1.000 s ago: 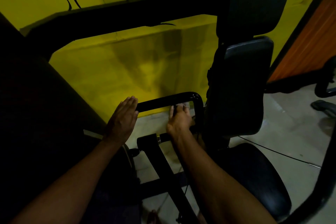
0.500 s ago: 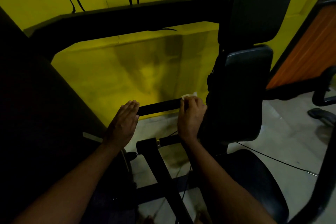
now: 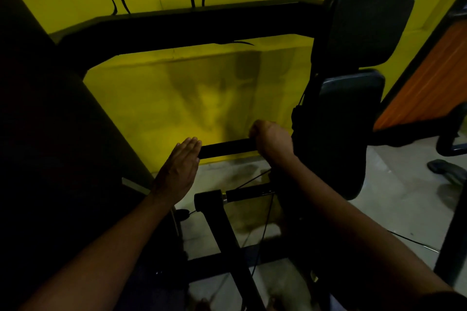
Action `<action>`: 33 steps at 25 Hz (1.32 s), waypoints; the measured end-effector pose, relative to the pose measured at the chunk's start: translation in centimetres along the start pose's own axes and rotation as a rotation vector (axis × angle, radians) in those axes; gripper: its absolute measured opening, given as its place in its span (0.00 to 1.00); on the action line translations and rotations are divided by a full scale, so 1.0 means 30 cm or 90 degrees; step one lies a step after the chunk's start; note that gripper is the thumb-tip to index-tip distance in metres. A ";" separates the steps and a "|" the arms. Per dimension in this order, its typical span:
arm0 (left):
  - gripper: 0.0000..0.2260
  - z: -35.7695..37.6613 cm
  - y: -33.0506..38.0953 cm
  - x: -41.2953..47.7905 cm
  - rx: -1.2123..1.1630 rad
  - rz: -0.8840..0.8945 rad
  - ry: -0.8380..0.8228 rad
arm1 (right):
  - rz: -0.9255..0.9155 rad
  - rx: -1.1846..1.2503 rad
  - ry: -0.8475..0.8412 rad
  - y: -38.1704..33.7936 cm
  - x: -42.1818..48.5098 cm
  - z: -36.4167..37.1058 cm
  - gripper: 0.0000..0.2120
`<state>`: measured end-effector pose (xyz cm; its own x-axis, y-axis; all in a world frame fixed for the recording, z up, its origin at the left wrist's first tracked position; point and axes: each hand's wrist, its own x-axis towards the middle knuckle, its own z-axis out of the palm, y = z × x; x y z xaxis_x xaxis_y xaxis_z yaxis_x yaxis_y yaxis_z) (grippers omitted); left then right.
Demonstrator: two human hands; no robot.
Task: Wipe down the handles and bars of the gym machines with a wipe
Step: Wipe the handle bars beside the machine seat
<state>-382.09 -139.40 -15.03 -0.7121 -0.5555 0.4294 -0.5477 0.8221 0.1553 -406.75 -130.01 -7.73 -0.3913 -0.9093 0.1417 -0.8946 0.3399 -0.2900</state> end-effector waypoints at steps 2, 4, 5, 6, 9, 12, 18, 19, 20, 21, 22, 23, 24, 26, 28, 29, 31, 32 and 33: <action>0.24 0.004 0.005 0.001 0.003 0.001 -0.003 | -0.043 -0.038 -0.096 -0.013 0.018 -0.013 0.09; 0.25 0.003 -0.001 0.002 -0.014 -0.011 -0.012 | 0.024 -0.053 -0.152 0.025 0.064 -0.042 0.12; 0.25 0.001 -0.005 0.001 -0.022 -0.013 -0.016 | 0.072 -0.061 -0.172 0.048 0.090 -0.056 0.13; 0.25 -0.001 -0.010 0.001 -0.027 -0.010 -0.018 | 0.108 -0.071 -0.195 0.055 0.113 -0.067 0.13; 0.25 -0.018 -0.022 0.008 -0.032 0.013 -0.019 | 0.062 -0.033 -0.273 0.001 0.159 -0.070 0.13; 0.25 -0.017 -0.017 0.004 -0.034 0.010 -0.010 | 0.048 -0.033 -0.308 -0.009 0.172 -0.043 0.13; 0.26 -0.006 -0.012 0.011 -0.029 0.002 -0.010 | -0.039 0.064 -0.008 0.000 -0.003 0.023 0.07; 0.26 -0.004 -0.015 0.011 -0.032 -0.002 -0.014 | -0.022 0.061 0.112 0.021 -0.039 0.042 0.05; 0.27 -0.001 -0.017 0.010 -0.034 -0.006 -0.012 | -0.002 0.054 0.216 0.032 -0.081 0.063 0.04; 0.27 0.001 -0.018 0.009 -0.037 -0.011 -0.011 | 0.009 0.069 0.279 0.028 -0.118 0.091 0.05; 0.26 0.002 -0.018 0.008 -0.042 -0.014 -0.011 | -0.022 0.082 0.300 0.014 -0.150 0.124 0.08; 0.26 0.001 -0.017 0.007 -0.045 -0.015 -0.010 | -0.073 0.077 0.295 -0.002 -0.172 0.155 0.11; 0.25 0.001 -0.015 0.005 -0.045 -0.013 -0.008 | -0.109 0.092 0.287 -0.016 -0.185 0.185 0.12; 0.24 -0.003 -0.012 0.004 -0.041 -0.004 0.005 | 0.002 0.271 0.312 -0.059 -0.189 0.191 0.09; 0.25 -0.007 -0.014 0.006 -0.036 0.008 0.004 | 0.142 0.438 0.346 -0.121 -0.195 0.204 0.07; 0.25 -0.008 -0.012 0.007 -0.029 0.010 0.003 | 0.204 0.501 0.365 -0.161 -0.200 0.232 0.06; 0.24 -0.013 -0.007 0.010 -0.017 0.016 0.006 | 0.441 0.796 0.399 -0.234 -0.196 0.282 0.10; 0.24 -0.014 -0.008 0.007 -0.014 0.022 0.009 | 0.581 0.994 0.413 -0.248 -0.187 0.280 0.14; 0.24 -0.015 -0.010 0.004 -0.009 0.029 0.011 | 0.664 1.191 0.409 -0.241 -0.173 0.272 0.15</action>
<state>-381.82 -139.64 -14.62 -0.7277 -0.5157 0.4521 -0.5089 0.8480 0.1481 -396.49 -129.72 -14.10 -0.7901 -0.3084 -0.5297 0.6129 -0.3938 -0.6850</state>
